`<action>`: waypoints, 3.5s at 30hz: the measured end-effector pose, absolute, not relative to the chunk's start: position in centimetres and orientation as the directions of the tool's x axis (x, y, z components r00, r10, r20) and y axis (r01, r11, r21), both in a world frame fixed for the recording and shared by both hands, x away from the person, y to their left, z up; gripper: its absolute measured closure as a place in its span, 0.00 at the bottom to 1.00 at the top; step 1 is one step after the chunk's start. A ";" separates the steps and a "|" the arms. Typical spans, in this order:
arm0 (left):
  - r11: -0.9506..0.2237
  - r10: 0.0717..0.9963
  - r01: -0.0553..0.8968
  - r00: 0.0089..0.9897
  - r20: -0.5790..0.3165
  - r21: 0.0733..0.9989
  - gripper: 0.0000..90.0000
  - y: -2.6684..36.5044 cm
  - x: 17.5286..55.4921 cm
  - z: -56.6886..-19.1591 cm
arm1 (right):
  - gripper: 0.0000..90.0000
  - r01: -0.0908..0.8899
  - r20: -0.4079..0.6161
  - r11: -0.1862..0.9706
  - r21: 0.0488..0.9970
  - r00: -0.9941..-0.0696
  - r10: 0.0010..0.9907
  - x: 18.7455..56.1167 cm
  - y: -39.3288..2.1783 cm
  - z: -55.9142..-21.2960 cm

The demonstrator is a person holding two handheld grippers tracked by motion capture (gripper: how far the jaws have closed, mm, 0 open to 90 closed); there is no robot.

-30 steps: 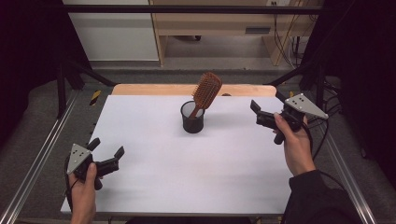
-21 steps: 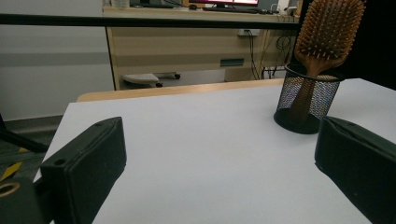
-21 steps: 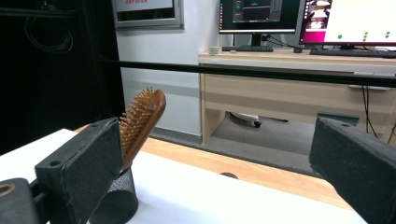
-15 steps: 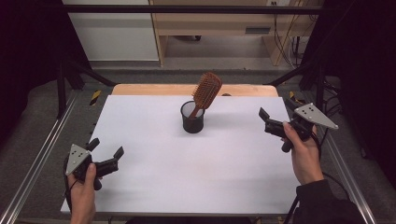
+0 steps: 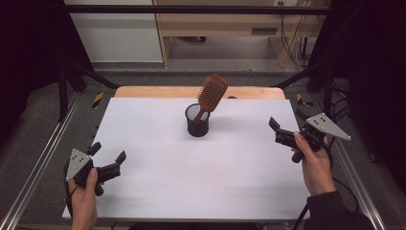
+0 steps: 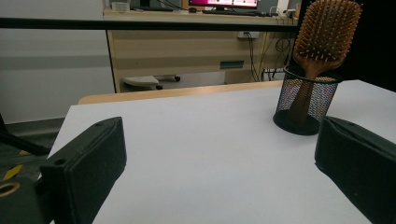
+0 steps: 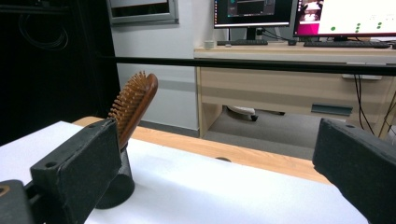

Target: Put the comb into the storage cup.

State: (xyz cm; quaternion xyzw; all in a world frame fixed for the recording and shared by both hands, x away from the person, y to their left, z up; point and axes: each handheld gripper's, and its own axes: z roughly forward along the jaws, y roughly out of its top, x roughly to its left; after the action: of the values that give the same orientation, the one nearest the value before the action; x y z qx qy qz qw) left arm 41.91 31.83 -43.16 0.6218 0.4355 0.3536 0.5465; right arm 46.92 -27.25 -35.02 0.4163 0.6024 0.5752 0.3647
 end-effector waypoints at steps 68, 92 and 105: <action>-0.018 0.911 0.120 0.412 -0.033 0.993 0.03 32.3 40.5 -43.1 | 0.03 0.166 0.048 0.023 0.986 -0.410 0.911 42.8 -27.9 -43.9; -0.021 0.904 0.108 0.426 -0.027 0.994 0.03 32.1 40.4 -43.0 | 0.03 0.160 0.025 0.056 0.986 -0.466 0.884 42.5 -25.9 -45.3; -0.020 0.899 0.096 0.438 -0.024 0.995 0.03 31.8 40.2 -43.0 | 0.03 0.133 0.001 0.076 0.988 -0.501 0.865 42.6 -24.7 -45.9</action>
State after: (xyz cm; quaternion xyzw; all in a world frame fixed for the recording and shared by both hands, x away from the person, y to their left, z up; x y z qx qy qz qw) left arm 40.19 31.80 -43.00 0.6231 0.3992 0.3489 0.5750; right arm 42.62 -24.74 -45.92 0.3795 0.6579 0.5637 0.3245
